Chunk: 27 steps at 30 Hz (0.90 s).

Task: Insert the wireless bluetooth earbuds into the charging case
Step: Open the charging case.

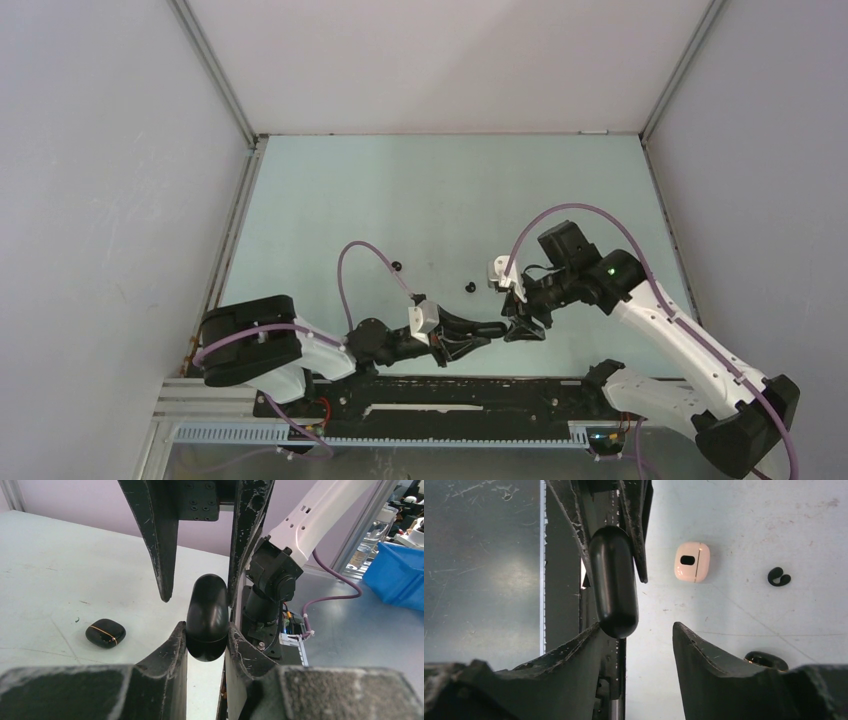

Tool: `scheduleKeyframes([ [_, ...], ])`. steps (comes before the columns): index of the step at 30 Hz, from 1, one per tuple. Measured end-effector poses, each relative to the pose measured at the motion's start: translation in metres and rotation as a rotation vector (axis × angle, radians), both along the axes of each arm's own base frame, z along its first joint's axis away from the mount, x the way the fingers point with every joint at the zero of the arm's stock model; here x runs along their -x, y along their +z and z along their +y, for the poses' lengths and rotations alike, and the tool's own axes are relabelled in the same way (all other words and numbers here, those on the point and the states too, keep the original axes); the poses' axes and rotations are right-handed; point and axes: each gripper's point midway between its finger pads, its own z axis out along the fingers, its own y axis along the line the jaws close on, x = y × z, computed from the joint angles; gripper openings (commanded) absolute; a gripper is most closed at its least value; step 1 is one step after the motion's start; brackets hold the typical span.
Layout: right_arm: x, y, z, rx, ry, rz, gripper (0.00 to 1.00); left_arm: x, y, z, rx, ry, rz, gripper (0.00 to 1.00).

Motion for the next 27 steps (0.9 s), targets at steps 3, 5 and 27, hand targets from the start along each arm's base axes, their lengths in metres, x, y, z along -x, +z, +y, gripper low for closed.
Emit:
scheduleKeyframes([
  [3, 0.004, 0.002, 0.003, -0.017, 0.016, 0.009, 0.49, 0.000, 0.000, 0.000, 0.000, -0.001, 0.000, 0.00],
  [5, 0.006, 0.003, 0.004, -0.027, 0.023, 0.021, 0.44, 0.000, 0.000, 0.000, 0.000, -0.001, 0.000, 0.00],
  [27, 0.008, 0.007, 0.008, -0.068, 0.026, 0.080, 0.16, -0.005, -0.003, 0.000, 0.006, 0.023, 0.067, 0.39],
])
